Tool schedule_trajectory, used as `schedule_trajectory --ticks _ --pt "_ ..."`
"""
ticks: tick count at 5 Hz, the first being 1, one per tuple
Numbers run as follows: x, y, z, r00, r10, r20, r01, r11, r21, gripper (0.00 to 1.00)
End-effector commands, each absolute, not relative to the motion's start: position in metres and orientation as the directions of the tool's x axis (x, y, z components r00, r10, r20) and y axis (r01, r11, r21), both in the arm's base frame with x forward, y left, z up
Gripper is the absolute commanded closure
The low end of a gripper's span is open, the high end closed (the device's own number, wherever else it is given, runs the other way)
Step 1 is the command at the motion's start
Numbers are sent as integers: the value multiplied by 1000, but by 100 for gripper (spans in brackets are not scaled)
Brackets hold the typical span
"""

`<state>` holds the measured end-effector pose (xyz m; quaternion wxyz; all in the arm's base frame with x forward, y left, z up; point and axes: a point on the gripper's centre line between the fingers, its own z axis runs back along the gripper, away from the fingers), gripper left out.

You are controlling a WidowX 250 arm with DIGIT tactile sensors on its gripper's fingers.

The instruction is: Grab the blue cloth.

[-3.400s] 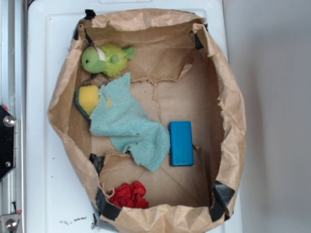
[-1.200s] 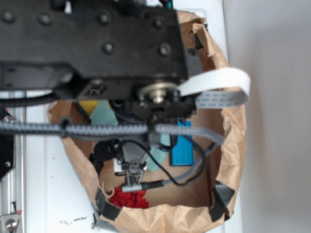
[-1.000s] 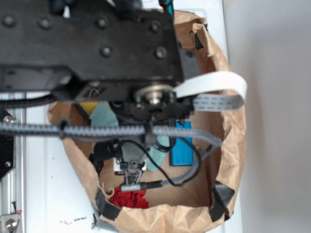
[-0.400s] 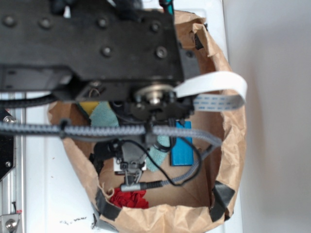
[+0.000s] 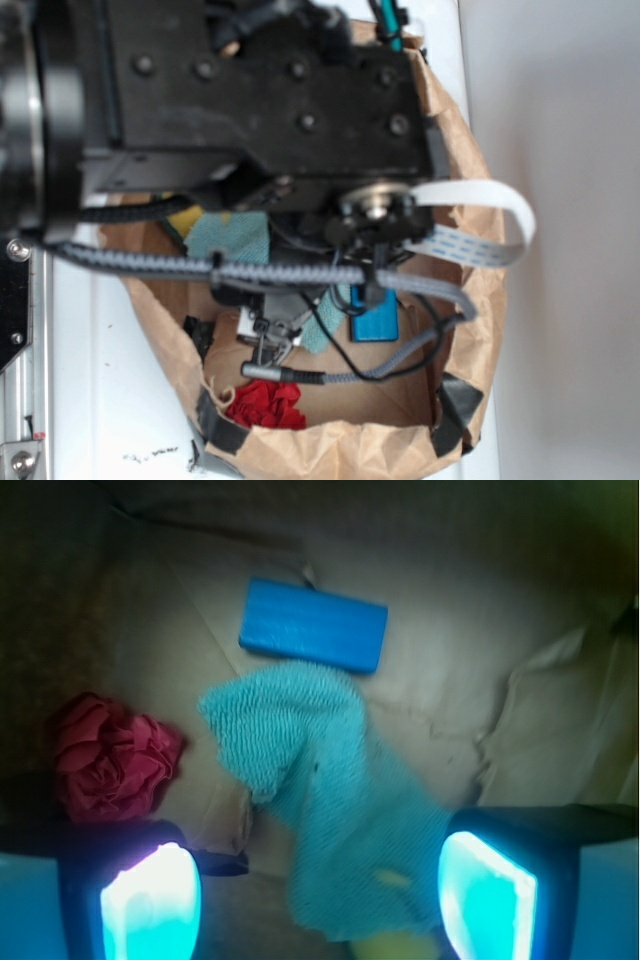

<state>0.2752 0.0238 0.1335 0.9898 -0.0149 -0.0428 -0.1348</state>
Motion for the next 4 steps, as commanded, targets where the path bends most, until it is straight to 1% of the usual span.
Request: schedule_trajectory --ticks 1,2,3,4 --pt "281 23 121 898 -424 120 418 906 74 0" --pt "280 21 114 863 -481 158 478 876 54 0" --pt "279 13 109 857 -490 162 491 870 34 0" --pt "275 2 103 860 -495 129 498 867 6 0"
